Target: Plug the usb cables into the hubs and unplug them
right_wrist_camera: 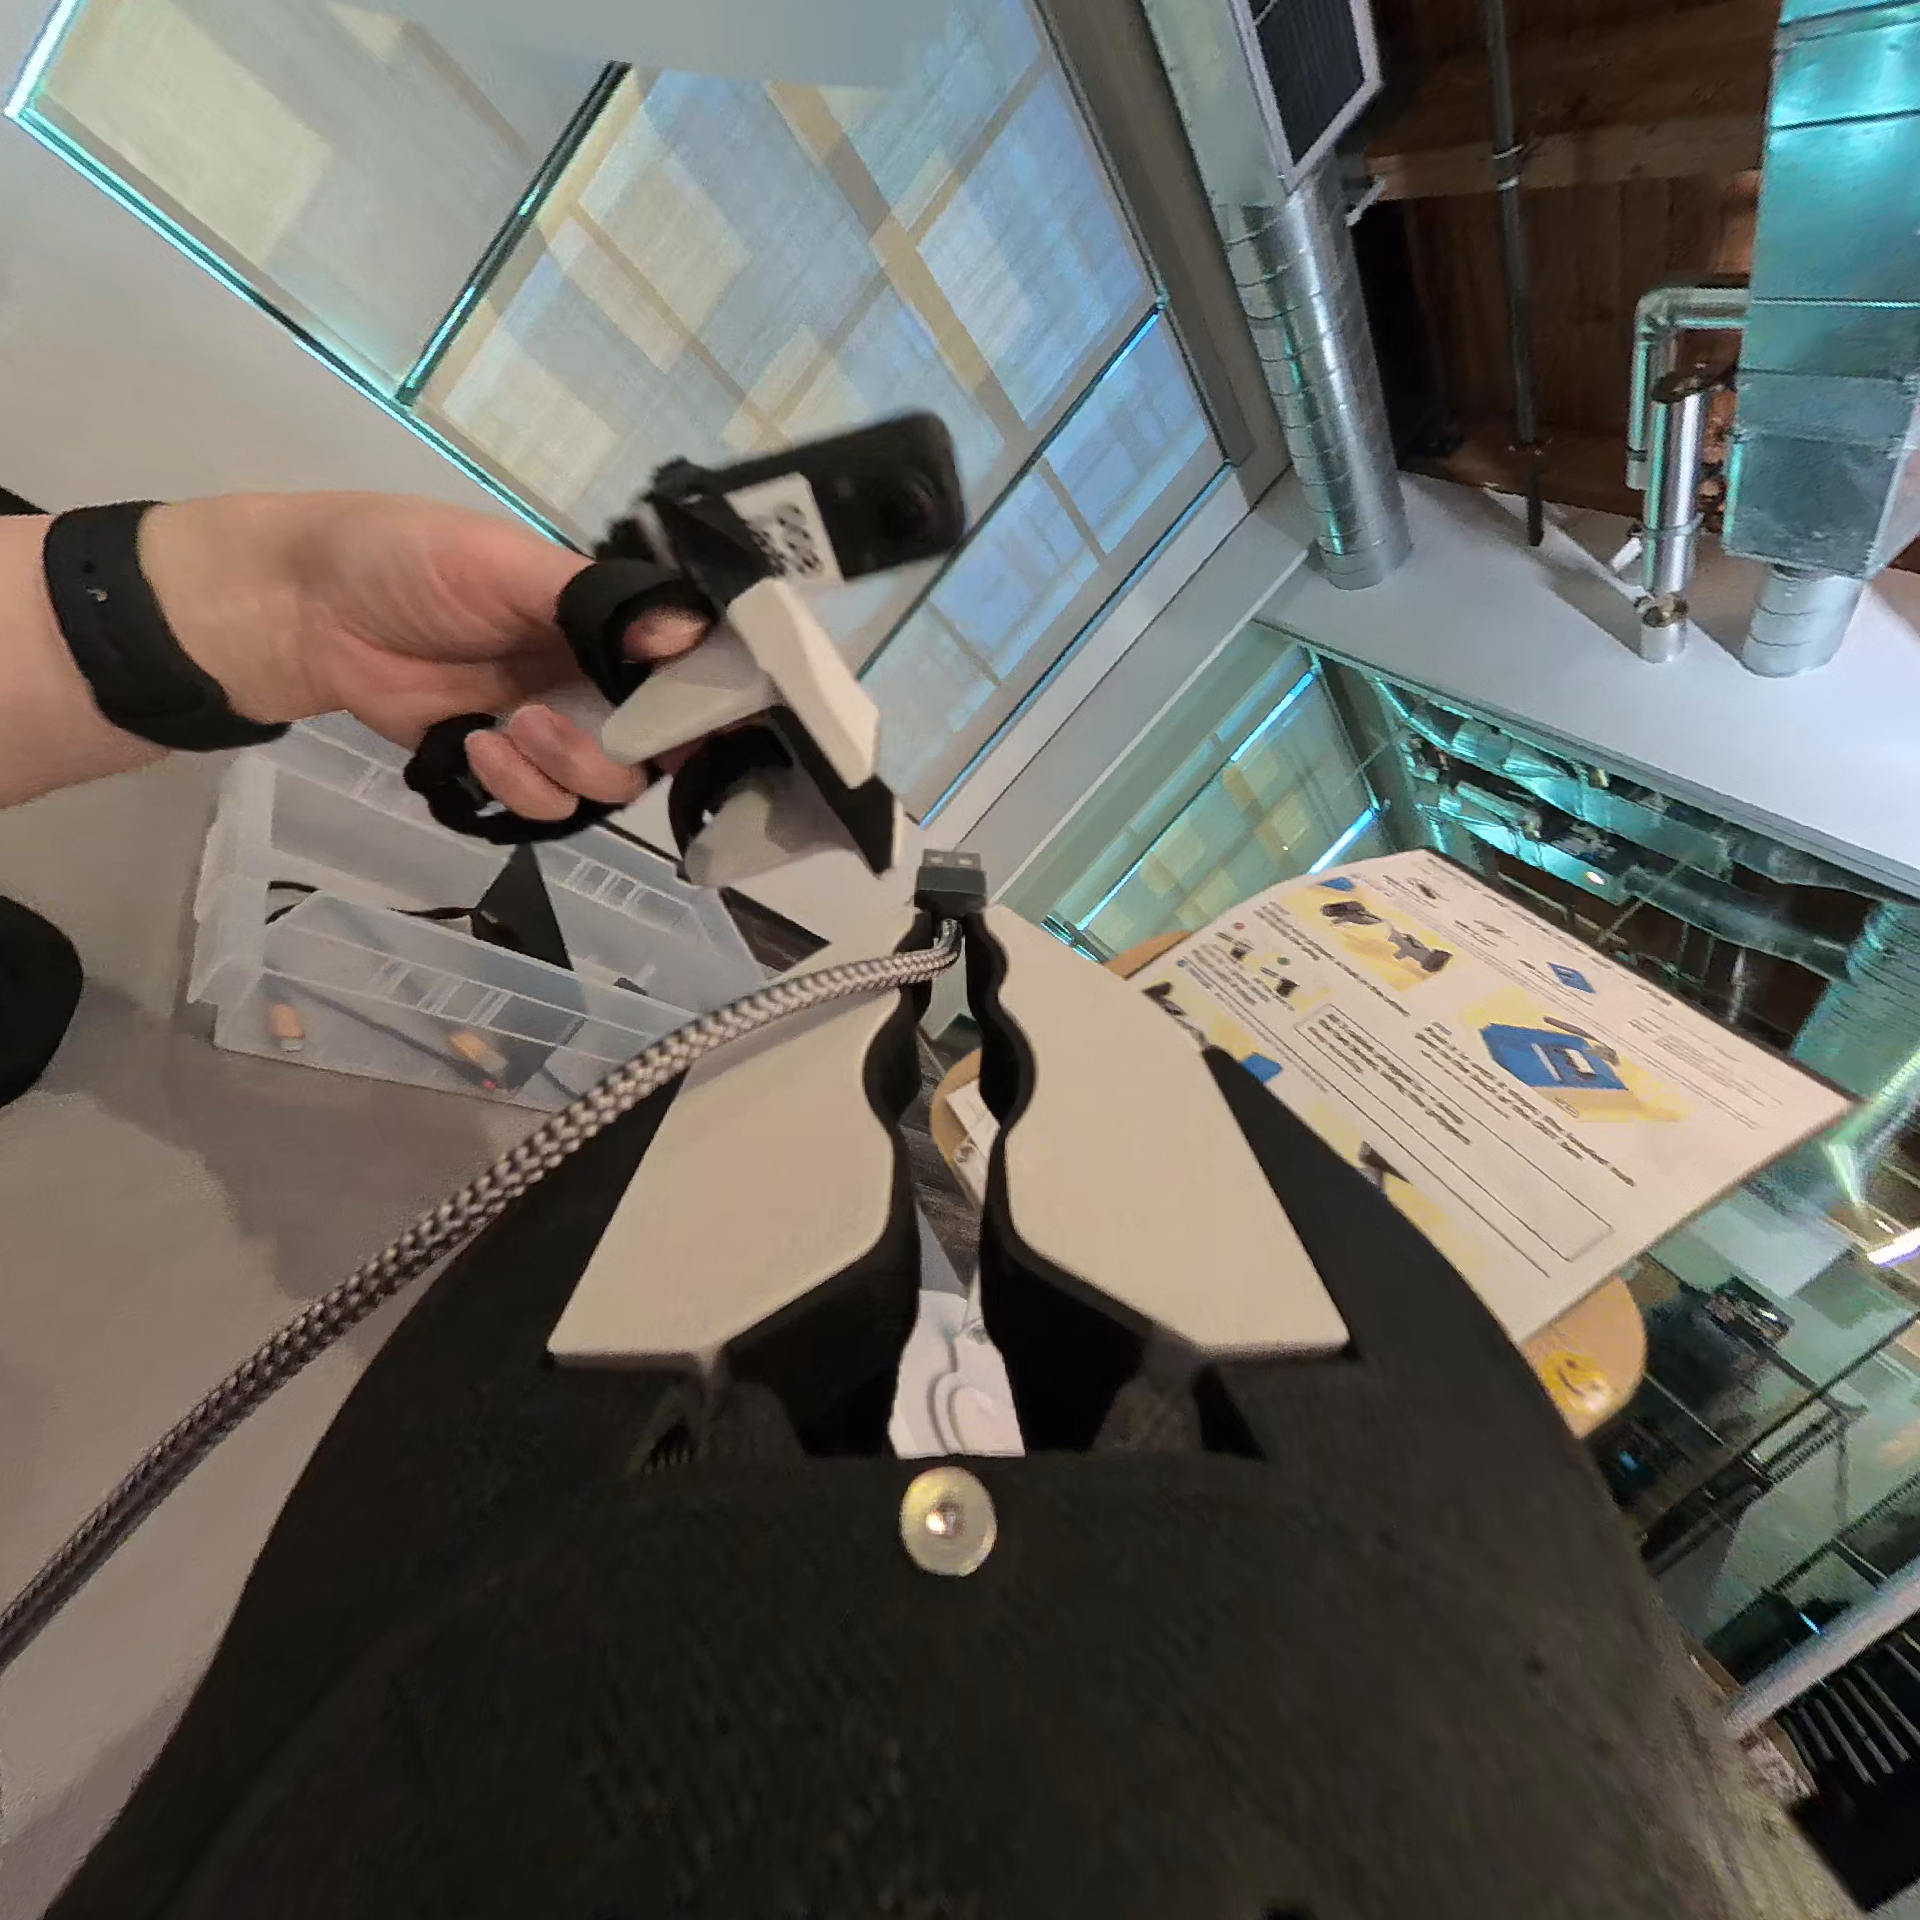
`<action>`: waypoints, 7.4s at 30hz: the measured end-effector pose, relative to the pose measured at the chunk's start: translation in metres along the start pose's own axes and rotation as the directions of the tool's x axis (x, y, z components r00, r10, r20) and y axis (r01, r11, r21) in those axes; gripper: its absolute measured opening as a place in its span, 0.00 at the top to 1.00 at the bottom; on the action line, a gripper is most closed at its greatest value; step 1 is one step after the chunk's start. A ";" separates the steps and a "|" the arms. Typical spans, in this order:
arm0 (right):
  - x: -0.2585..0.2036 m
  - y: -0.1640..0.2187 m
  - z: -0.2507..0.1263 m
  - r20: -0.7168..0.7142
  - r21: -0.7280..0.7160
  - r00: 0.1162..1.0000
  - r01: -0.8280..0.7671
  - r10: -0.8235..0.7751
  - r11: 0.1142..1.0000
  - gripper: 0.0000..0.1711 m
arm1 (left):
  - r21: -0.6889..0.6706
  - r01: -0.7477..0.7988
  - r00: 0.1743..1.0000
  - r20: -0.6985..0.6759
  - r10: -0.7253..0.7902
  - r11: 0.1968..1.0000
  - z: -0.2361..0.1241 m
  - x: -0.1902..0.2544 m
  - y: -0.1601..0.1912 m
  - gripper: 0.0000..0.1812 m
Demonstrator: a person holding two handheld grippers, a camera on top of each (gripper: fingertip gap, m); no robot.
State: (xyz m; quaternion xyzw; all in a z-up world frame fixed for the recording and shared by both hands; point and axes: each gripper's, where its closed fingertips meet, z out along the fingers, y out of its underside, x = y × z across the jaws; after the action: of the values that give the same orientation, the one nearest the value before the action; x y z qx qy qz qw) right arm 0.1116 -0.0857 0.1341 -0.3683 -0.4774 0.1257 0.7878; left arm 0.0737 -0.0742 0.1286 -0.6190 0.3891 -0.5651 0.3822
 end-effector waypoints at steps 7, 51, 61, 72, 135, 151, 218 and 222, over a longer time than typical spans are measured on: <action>0.034 -0.002 -0.021 -0.096 -0.010 0.995 -0.017 0.016 1.000 0.96 | -0.010 -0.374 0.704 0.648 0.291 0.927 -0.056 -0.093 -0.009 0.66; 0.042 0.015 -0.028 -0.087 -0.071 0.996 -0.021 0.015 0.997 0.96 | -0.329 0.158 0.715 0.688 0.121 0.931 -0.021 -0.222 0.193 0.68; 0.045 0.013 -0.032 -0.090 -0.073 0.996 -0.013 0.007 0.997 0.96 | -0.265 0.072 0.689 0.710 0.144 0.961 -0.026 -0.217 0.165 0.65; 0.039 0.024 -0.025 -0.077 -0.103 0.997 -0.021 0.013 0.994 0.96 | -0.145 0.015 0.717 0.691 0.090 0.989 -0.015 -0.223 0.162 0.65; 0.014 0.082 -0.001 -0.035 -0.184 0.975 -0.221 0.218 0.958 0.96 | -0.251 0.142 0.773 0.632 0.051 0.957 -0.007 -0.222 0.167 0.84; -0.038 0.106 0.047 -0.196 -0.297 0.931 -0.357 0.309 0.886 0.96 | -0.200 0.114 0.842 0.539 0.012 0.973 0.009 -0.163 0.106 0.84; -0.031 0.094 0.042 -0.197 -0.246 0.897 -0.435 0.395 0.866 0.96 | -0.381 -0.334 0.654 0.565 0.503 0.862 0.016 -0.136 0.076 0.83; -0.030 0.095 0.044 -0.185 -0.253 0.903 -0.425 0.388 0.869 0.96 | -0.327 -0.271 0.723 0.552 0.416 0.905 0.017 -0.136 0.076 0.84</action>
State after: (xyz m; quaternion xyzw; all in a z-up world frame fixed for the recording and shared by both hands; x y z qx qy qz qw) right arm 0.0741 -0.0157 0.0595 -0.5781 -0.3503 0.1943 0.7108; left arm 0.0786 0.0193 0.0033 -0.7227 0.4142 -0.2064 0.5133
